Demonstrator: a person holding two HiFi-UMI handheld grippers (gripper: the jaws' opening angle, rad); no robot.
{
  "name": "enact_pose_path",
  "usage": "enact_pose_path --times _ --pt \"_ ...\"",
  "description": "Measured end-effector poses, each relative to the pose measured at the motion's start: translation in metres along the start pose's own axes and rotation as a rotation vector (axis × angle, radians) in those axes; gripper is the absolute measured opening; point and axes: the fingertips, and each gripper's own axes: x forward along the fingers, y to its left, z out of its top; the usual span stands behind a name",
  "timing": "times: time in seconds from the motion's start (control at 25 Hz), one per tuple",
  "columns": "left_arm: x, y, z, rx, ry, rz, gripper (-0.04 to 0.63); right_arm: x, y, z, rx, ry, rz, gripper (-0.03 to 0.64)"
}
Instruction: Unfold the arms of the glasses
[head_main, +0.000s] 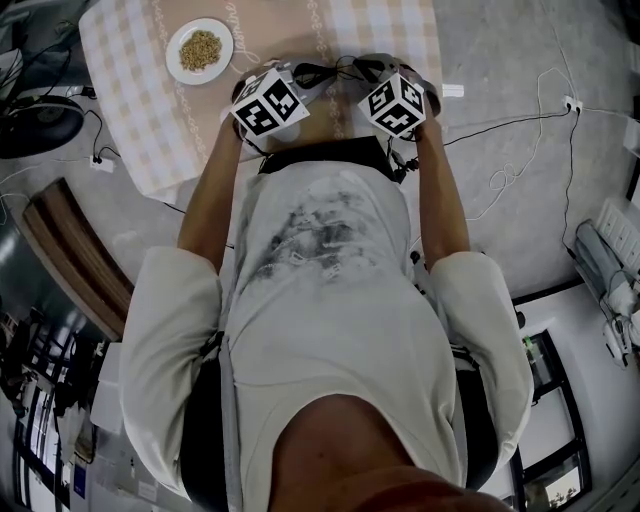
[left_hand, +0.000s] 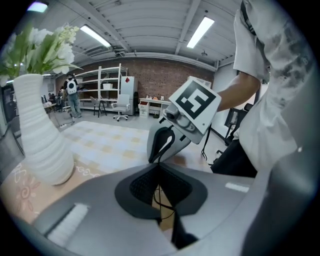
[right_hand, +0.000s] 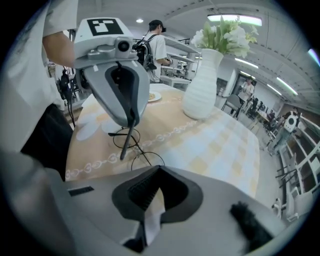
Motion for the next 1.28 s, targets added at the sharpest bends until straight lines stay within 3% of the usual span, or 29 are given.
enact_pose_path --times 1.28 --pt "-0.044 0.010 0.002 -0.084 -0.101 0.154 0.014 -0.001 0.001 0.000 0.006 0.013 -0.051 0.017"
